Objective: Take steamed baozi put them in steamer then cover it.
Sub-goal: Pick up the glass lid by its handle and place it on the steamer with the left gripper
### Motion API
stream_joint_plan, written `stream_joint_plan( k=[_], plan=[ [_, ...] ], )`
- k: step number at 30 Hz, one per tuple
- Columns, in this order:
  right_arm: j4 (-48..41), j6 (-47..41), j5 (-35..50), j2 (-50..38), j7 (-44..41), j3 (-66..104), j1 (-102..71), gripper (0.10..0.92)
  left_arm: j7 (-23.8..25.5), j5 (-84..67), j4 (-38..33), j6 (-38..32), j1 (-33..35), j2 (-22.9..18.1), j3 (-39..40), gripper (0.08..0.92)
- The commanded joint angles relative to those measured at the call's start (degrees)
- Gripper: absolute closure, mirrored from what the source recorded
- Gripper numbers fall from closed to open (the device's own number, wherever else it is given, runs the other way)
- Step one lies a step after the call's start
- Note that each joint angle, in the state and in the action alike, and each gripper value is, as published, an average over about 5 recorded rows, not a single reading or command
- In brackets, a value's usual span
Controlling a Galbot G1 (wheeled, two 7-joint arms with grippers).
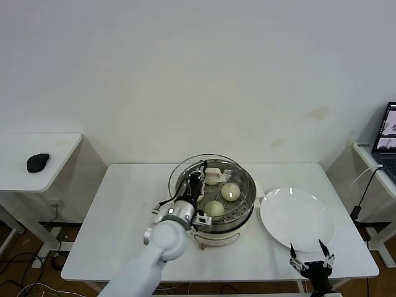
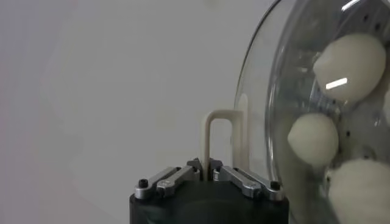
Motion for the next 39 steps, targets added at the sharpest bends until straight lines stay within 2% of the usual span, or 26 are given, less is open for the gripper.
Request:
stream_joint_plan(
  k=[1,32,35,39],
  plan=[
    [-0.26,0.03,-0.23,0.08,0.0,-0.32,0.05,0.203,0.67,2.8,3.74,0.31,-0.8,-3.46,1.7,0.854],
    [-1.16,0.25,0.16,0.04,-0.18,-0.77,0.32,0.203,-0.65,4.11,4.71,-0.94,0.36,-4.64,1.08,0.849],
    [-1.09,0.24,0.1,0.05,-0.19,-0.84,0.28,0.203,-0.64,4.23,3.36,-0.95,0.97,-4.36,0.93,0.801],
    [-0.96,0.25,0.03,0.07,-0.19,-0.91,0.13,0.203,-0.62,3.7,-0.57,-0.92,2.8,-3.76,0.73,0.676]
  ],
)
